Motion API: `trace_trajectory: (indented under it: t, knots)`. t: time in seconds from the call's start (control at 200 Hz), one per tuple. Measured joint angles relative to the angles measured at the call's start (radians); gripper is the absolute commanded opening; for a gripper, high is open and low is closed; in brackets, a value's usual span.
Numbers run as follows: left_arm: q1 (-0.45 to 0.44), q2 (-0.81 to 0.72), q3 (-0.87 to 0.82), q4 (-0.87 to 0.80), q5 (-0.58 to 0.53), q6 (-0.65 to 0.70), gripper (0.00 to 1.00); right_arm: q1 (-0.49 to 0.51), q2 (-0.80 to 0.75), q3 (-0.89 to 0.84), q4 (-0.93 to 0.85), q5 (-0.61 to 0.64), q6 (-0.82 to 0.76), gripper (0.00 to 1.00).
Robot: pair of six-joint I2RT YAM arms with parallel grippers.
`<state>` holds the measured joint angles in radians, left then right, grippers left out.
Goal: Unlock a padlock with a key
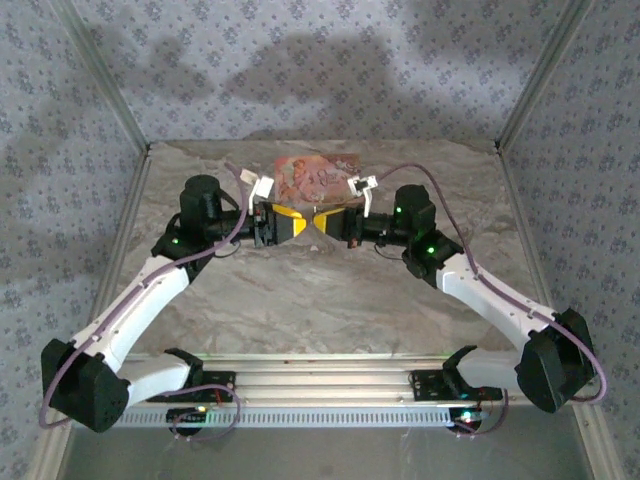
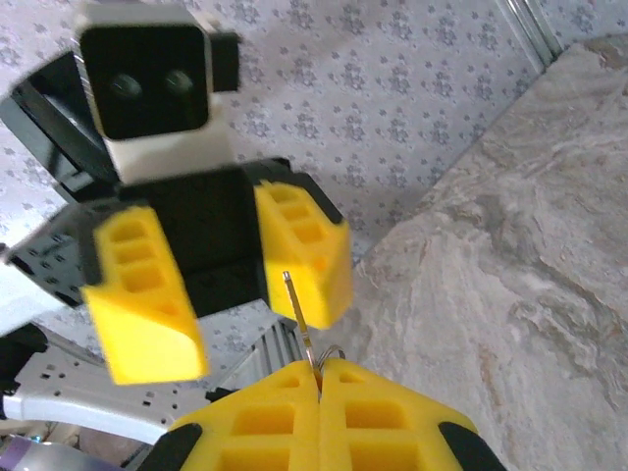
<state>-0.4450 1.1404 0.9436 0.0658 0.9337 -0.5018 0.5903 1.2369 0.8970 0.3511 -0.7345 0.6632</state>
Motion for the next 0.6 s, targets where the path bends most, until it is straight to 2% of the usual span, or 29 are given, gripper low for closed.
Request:
trace_trajectory:
  t: [0.175,0.6]
  knots:
    - [0.000,0.007,-0.016,0.100,0.007,-0.071,0.33,0.000,0.000,0.000,0.037,-0.013,0.028,0.00]
    - [-0.015,0.025,-0.016,0.174,0.021,-0.101,0.31,0.004,0.006,0.000,0.080,-0.051,0.059,0.00]
